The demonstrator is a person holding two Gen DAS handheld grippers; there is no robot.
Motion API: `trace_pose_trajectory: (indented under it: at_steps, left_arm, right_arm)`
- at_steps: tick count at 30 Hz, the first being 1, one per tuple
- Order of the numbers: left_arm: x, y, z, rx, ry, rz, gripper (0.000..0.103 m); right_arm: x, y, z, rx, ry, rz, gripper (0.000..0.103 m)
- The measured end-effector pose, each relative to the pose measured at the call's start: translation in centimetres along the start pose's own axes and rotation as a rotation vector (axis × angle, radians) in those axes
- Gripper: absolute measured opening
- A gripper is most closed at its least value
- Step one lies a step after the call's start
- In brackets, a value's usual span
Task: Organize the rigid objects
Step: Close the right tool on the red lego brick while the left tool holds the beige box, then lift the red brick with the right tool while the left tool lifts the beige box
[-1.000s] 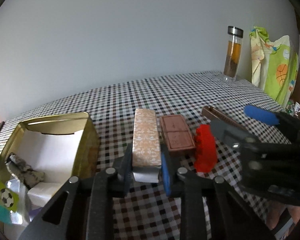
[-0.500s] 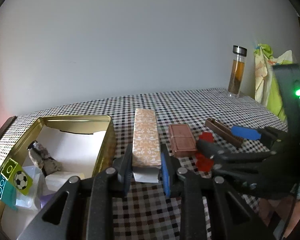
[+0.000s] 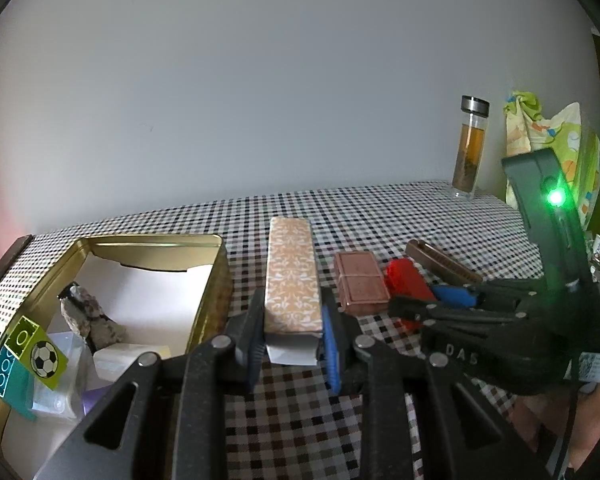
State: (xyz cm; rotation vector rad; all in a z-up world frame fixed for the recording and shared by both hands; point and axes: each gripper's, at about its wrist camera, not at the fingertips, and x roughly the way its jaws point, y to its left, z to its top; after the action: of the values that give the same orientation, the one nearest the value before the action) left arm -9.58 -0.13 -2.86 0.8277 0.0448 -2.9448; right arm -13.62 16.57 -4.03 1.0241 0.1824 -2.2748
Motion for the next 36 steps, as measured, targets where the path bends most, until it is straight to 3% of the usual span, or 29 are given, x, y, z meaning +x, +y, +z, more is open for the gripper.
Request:
trace_pose_trajectory:
  at_steps: [15,36]
  left_arm:
    - [-1.5,0.1,-0.4,0.028,-0.055,-0.017,0.024]
    - [-3.5,0.8,-0.8,0.02,-0.122,-0.031,0.024]
  right_arm:
    - [-3.1,-0.4,-0.7,-0.001,-0.107,-0.005,0.026]
    - [-7.8,3.5,-2.9,-0.054,-0.287,0.001,0.026]
